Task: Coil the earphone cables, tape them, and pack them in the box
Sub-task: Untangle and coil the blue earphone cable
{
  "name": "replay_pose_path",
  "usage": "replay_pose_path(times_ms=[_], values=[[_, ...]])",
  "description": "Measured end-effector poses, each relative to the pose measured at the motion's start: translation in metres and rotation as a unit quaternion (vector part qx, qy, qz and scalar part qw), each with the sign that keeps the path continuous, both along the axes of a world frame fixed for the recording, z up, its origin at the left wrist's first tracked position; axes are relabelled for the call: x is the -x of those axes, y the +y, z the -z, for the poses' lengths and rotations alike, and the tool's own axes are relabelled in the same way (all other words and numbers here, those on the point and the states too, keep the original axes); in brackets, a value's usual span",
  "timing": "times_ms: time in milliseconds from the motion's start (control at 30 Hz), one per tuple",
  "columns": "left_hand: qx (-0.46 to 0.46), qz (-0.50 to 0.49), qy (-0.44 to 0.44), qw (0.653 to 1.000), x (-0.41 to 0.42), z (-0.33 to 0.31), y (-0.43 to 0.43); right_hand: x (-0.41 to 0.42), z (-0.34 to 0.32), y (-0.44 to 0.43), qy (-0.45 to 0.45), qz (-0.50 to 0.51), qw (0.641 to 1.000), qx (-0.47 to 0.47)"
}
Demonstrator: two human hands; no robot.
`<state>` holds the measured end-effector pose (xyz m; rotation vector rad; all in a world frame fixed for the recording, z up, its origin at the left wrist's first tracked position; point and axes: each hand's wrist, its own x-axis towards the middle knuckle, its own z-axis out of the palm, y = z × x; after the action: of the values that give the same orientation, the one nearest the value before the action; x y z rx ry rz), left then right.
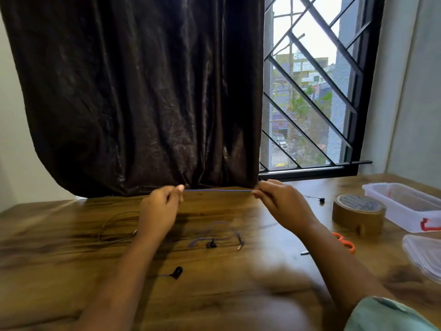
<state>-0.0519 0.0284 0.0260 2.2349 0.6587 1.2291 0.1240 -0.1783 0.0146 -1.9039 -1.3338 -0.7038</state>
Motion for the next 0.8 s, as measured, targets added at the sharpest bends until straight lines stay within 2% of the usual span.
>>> replay_pose_path(times_ms=[100, 200, 367, 433, 500, 633, 700, 800], values=[[0.061, 0.041, 0.032, 0.997, 0.002, 0.001, -0.005, 0.006, 0.002, 0.006, -0.006, 0.001, 1.000, -0.003], [0.009, 0.079, 0.058, 0.995, -0.005, 0.007, -0.021, 0.017, 0.003, 0.013, -0.030, -0.030, 0.999, 0.011], [-0.010, 0.153, -0.036, 0.987, -0.015, 0.013, -0.056, 0.034, 0.005, 0.029, -0.074, -0.079, 0.993, 0.056], [0.048, 0.172, -0.072, 0.981, -0.017, 0.013, -0.060, 0.039, 0.008, 0.033, -0.077, -0.092, 0.990, 0.068], [0.095, 0.211, -0.071, 0.970, -0.020, 0.015, -0.063, 0.042, 0.011, 0.034, -0.091, -0.097, 0.989, 0.069], [-0.080, 0.136, 0.010, 0.987, -0.019, 0.019, -0.055, 0.039, 0.009, 0.031, -0.082, -0.081, 0.991, 0.069], [-0.108, 0.066, 0.040, 0.991, -0.015, 0.017, -0.044, 0.032, 0.006, 0.026, -0.071, -0.067, 0.994, 0.050], [-0.155, -0.086, 0.035, 0.984, -0.002, 0.013, -0.016, 0.020, 0.005, 0.016, -0.059, -0.021, 0.998, 0.020]])
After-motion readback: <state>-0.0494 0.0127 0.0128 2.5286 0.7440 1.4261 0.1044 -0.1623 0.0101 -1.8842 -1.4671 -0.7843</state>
